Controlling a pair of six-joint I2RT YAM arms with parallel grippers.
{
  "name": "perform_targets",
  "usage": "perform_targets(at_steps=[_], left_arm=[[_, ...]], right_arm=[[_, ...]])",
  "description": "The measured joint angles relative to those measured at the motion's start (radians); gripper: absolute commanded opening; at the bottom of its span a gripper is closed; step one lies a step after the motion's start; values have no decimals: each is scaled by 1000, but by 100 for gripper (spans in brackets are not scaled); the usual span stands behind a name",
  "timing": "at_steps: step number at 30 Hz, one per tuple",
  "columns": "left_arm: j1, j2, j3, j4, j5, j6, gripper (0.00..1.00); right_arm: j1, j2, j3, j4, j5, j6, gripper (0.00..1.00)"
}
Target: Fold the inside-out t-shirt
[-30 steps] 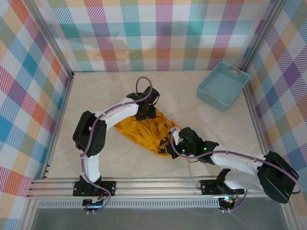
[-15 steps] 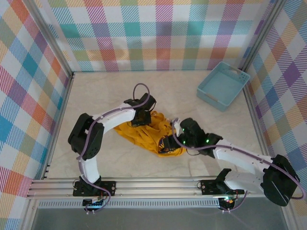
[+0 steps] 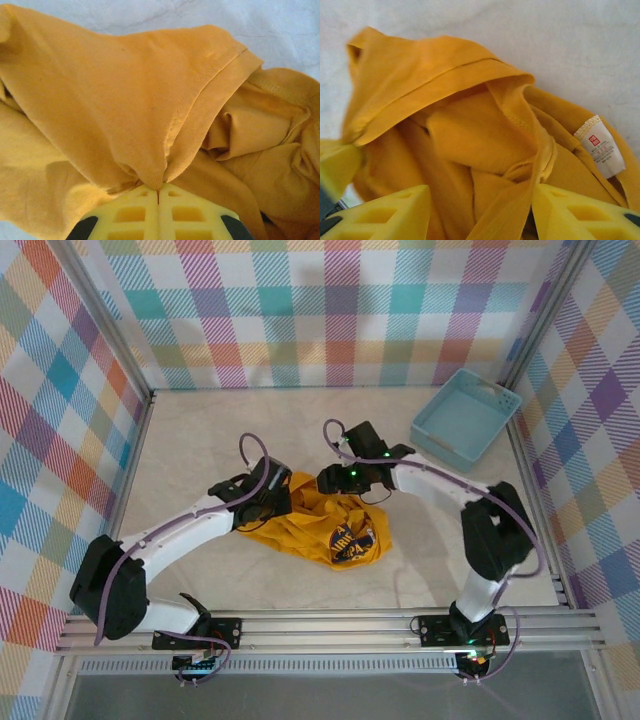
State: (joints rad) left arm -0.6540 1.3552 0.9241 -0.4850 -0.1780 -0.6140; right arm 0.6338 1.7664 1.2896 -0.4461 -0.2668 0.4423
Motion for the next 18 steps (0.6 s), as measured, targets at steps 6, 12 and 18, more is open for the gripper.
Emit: perform_targets(at_steps=[6, 12, 18], left_arm=[[0, -37, -24, 15, 1, 0, 0], [0, -68, -3, -22, -28, 11, 0], [29, -68, 267, -153, -79, 109, 0]], right_arm=[[0, 134, 100, -80, -20, 8, 30], [-1, 150, 153, -158, 27, -17, 0], [-4, 46, 294, -255, 290, -108, 0]])
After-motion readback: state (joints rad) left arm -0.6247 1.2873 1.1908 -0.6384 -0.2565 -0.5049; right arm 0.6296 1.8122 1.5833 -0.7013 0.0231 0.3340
